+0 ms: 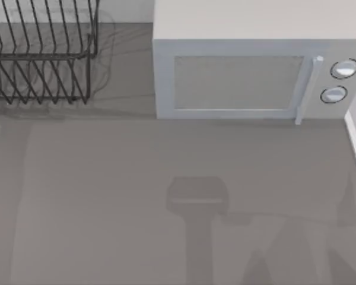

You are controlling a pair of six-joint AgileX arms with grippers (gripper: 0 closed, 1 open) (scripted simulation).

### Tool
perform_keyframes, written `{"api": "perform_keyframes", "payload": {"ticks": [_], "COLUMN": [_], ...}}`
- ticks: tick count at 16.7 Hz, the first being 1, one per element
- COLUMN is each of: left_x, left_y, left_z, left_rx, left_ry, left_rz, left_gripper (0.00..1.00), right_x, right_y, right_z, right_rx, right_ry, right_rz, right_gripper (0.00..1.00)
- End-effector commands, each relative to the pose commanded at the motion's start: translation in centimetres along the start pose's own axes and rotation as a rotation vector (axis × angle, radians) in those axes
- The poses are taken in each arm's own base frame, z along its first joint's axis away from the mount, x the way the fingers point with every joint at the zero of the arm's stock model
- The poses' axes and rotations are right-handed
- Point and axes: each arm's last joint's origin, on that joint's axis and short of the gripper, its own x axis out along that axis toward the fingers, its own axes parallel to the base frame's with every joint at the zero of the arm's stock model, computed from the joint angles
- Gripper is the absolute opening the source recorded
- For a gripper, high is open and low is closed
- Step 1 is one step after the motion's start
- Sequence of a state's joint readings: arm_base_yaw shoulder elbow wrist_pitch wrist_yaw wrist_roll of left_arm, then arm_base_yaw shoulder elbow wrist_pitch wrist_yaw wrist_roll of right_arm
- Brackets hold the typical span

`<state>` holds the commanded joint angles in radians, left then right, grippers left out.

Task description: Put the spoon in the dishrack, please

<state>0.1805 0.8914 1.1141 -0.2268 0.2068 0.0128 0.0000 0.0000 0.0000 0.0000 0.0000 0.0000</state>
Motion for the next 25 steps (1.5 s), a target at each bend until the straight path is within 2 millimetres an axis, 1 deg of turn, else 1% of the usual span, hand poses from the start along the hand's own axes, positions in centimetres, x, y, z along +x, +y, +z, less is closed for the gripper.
{"api": "perform_keyframes", "payload": {"ticks": [5,6,8,10,11,13,15,17,19,21,22,24,25], "left_x": [0.1,0.4,2.1,5.0,6.8,10.5,13.9,16.6,18.4,19.4,19.7,20.0,20.0], "left_y": [0.0,0.0,0.3,0.7,1.0,1.3,1.4,1.2,0.9,0.5,0.3,0.0,0.0], "left_z": [0.1,0.0,-0.4,-1.6,-2.5,-5.0,-8.1,-11.4,-14.6,-17.4,-18.5,-19.8,-20.0], "left_rx": [0.003,0.003,0.002,0.0,-0.001,-0.001,0.001,0.004,0.004,0.003,0.002,0.0,0.0], "left_ry": [-0.002,-0.002,-0.001,0.005,0.008,0.011,0.004,-0.012,-0.021,-0.015,-0.01,-0.002,-0.002], "left_rz": [-0.002,-0.001,0.001,0.006,0.008,0.01,0.009,0.007,0.005,0.003,0.002,0.001,0.0], "left_gripper": [0.0,0.0,0.0,0.0,0.0,0.0,0.0,0.0,0.0,0.0,0.0,0.0,0.0], "right_x": [0.0,0.0,0.0,0.0,0.0,0.0,0.0,0.0,0.0,0.0,0.0,0.0,0.0], "right_y": [0.0,0.0,0.0,0.0,0.0,0.0,0.0,0.0,0.0,0.0,0.0,0.0,0.0], "right_z": [0.0,0.0,0.0,0.0,0.0,0.0,0.0,0.0,0.0,0.0,0.0,0.0,0.0], "right_rx": [0.0,0.0,0.0,0.0,0.0,0.0,0.0,0.0,0.0,0.0,0.0,0.0,0.0], "right_ry": [0.0,0.0,0.0,0.0,0.0,0.0,0.0,0.0,0.0,0.0,0.0,0.0,0.0], "right_rz": [0.0,0.0,0.0,0.0,0.0,0.0,0.0,0.0,0.0,0.0,0.0,0.0,0.0], "right_gripper": [1.0,1.0,1.0,1.0,1.0,1.0,1.0,1.0,1.0,1.0,1.0,1.0,1.0]}}
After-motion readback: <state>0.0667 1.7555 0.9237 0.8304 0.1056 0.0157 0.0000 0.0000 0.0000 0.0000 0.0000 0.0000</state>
